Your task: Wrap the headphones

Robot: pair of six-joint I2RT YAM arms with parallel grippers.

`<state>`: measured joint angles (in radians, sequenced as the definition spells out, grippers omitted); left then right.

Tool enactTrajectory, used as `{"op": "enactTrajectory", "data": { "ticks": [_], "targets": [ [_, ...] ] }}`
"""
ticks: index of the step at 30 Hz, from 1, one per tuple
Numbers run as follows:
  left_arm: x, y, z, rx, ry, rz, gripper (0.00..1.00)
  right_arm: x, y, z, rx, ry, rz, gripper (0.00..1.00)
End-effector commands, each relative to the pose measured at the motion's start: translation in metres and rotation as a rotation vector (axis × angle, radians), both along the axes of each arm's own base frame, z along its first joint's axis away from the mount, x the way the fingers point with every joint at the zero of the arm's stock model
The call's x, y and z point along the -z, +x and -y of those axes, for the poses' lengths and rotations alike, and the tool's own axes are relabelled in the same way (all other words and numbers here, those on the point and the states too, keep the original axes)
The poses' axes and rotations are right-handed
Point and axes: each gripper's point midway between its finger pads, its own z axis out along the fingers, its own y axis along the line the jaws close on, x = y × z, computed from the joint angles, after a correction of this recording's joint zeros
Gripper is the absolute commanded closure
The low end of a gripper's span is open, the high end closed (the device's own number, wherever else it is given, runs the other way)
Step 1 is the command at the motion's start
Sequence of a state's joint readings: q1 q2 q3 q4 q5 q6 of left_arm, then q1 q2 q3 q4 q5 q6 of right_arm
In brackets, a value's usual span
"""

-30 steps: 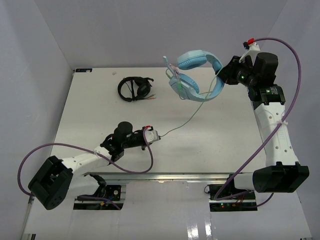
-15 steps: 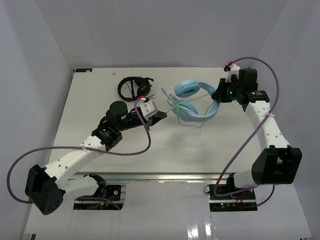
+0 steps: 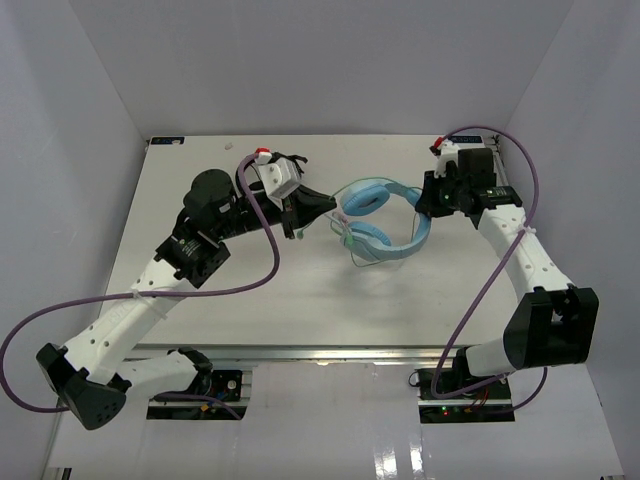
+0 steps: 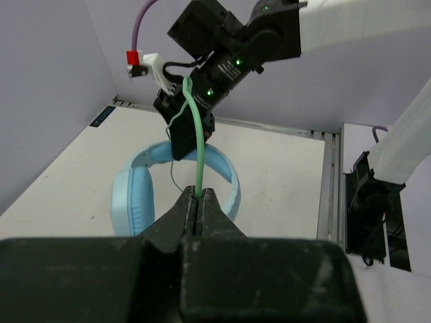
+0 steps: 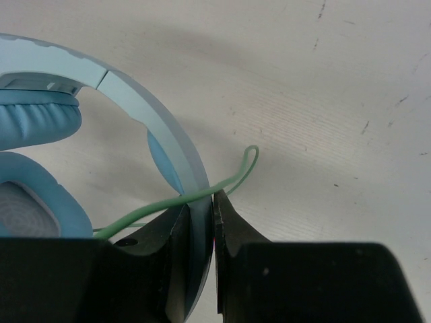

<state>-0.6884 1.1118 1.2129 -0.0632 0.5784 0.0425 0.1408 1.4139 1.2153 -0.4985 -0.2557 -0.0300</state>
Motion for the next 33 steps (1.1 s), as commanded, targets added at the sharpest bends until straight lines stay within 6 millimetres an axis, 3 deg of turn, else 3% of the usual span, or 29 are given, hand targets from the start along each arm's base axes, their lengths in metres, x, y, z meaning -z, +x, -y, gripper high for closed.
{"op": "enactTrajectory", "data": {
  "ticks": [1,9,17,26,33],
  "targets": [
    [-0.006,0.009,-0.001,-0.053,-0.010,-0.092,1.00,-0.011,0.003,-0.016,-0.065,-0.014,0.076,0.92],
    [-0.017,0.011,-0.011,-0.114,-0.030,-0.098,1.00,-0.005,0.004,-0.013,-0.052,-0.030,0.076,0.92],
    [-0.041,-0.020,-0.011,0.000,-0.080,-0.132,1.00,-0.008,0.014,-0.009,0.014,0.002,0.070,0.92],
    [-0.029,-0.041,0.011,0.122,-0.065,-0.253,1.00,-0.025,0.034,-0.024,0.088,0.129,0.028,0.92],
    [-0.010,-0.074,0.035,0.218,-0.030,-0.328,1.00,-0.050,0.049,-0.039,0.118,0.234,0.054,0.92]
  ]
}}
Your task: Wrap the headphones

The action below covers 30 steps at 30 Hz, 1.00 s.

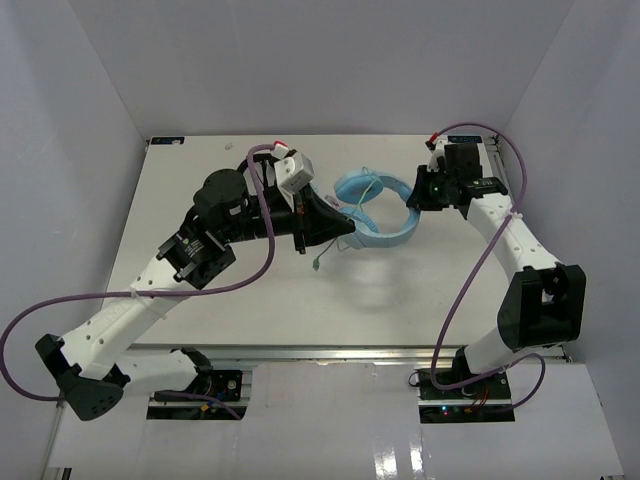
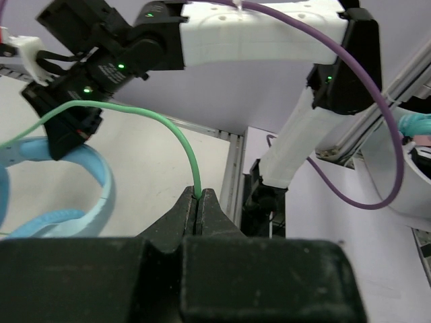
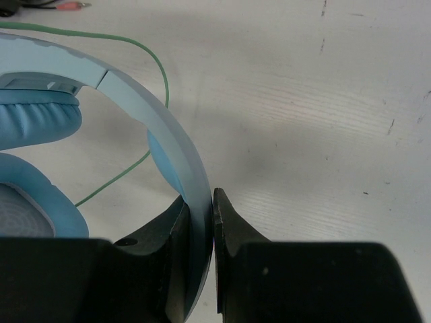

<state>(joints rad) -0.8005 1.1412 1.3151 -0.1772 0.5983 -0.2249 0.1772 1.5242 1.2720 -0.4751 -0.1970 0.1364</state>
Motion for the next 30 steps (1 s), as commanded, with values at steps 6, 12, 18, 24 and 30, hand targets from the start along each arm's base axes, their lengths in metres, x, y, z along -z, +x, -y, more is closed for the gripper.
{"op": "enactTrajectory", "data": {
  "ticks": [6,12,18,24,30],
  "targets": [
    [0.021,-0.048,0.034,0.157,0.040,-0.100,1.00,-0.066,0.038,-0.031,0.018,0.186,0.129,0.92],
    [0.073,-0.086,0.055,0.294,0.162,-0.183,1.00,-0.080,0.043,-0.037,0.003,0.218,0.149,0.92],
    [0.106,-0.096,0.063,0.340,0.243,-0.218,1.00,-0.082,0.036,-0.040,-0.018,0.234,0.147,0.92],
    [0.143,-0.101,0.058,0.361,0.325,-0.267,1.00,-0.087,0.033,-0.041,-0.036,0.232,0.161,0.92],
    [0.161,-0.097,0.034,0.259,0.359,-0.257,1.00,-0.104,0.029,-0.036,-0.049,0.215,0.213,0.92]
  ]
}}
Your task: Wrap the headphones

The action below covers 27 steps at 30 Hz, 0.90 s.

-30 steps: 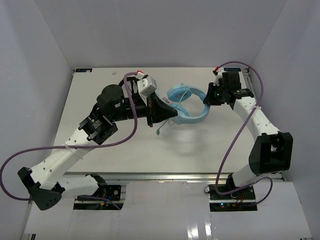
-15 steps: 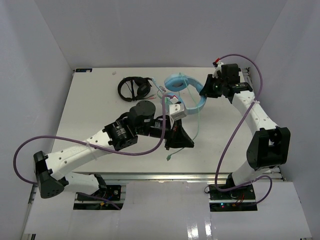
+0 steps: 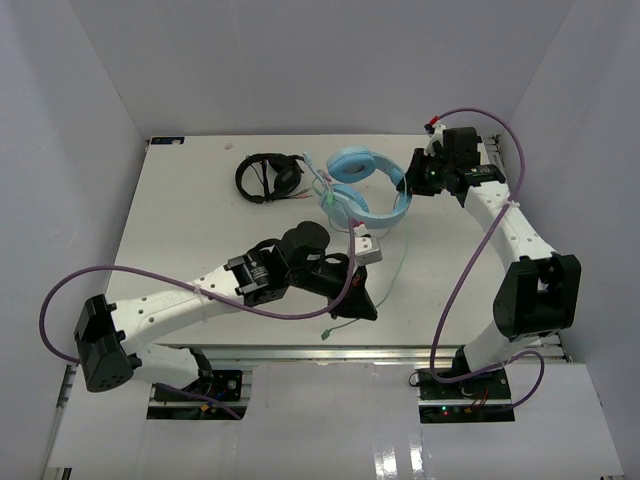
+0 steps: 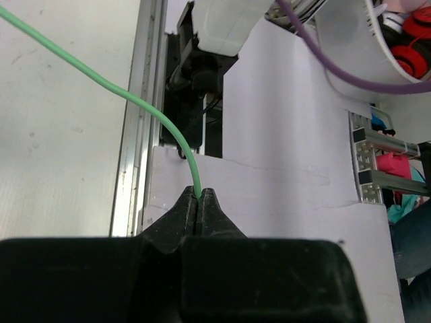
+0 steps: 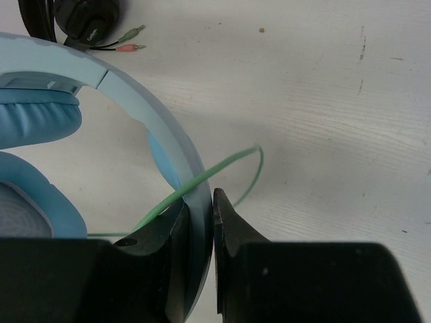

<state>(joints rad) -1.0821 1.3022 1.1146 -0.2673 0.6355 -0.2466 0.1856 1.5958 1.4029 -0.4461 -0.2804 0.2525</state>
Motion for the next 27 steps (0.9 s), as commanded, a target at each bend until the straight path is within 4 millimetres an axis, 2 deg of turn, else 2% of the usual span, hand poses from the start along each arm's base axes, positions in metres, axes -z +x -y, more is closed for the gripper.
{"op": "enactTrajectory", "data": {
  "ticks": [1,5,7,11,15,18,21,22,27],
  "targets": [
    [-0.001,-0.005,-0.030,-0.059,-0.008,0.054,1.00,-0.076,0.000,-0.006,-0.035,0.061,0.206,0.92],
    [0.001,0.002,-0.048,-0.151,-0.014,0.090,1.00,-0.079,-0.001,0.009,0.014,0.017,0.236,0.92],
    [-0.004,0.006,-0.057,-0.200,-0.032,0.113,1.00,-0.073,-0.001,0.014,0.027,-0.015,0.232,0.92],
    [-0.041,0.028,-0.073,-0.352,-0.109,0.199,1.00,-0.049,-0.002,0.024,0.020,-0.100,0.172,0.92],
    [-0.082,0.043,-0.086,-0.453,-0.172,0.259,1.00,-0.024,-0.011,0.028,-0.013,-0.149,0.136,0.92],
    [-0.097,0.051,-0.092,-0.514,-0.196,0.271,1.00,-0.010,-0.018,0.029,-0.032,-0.167,0.116,0.92],
    [-0.090,0.050,-0.091,-0.509,-0.177,0.252,1.00,-0.001,-0.023,0.030,-0.037,-0.171,0.105,0.92],
    [-0.079,0.048,-0.089,-0.496,-0.157,0.237,1.00,-0.002,-0.023,0.031,-0.035,-0.171,0.108,0.92],
    [-0.046,0.021,-0.077,-0.353,-0.141,0.118,1.00,-0.018,-0.021,0.028,-0.015,-0.124,0.123,0.92]
  ]
}}
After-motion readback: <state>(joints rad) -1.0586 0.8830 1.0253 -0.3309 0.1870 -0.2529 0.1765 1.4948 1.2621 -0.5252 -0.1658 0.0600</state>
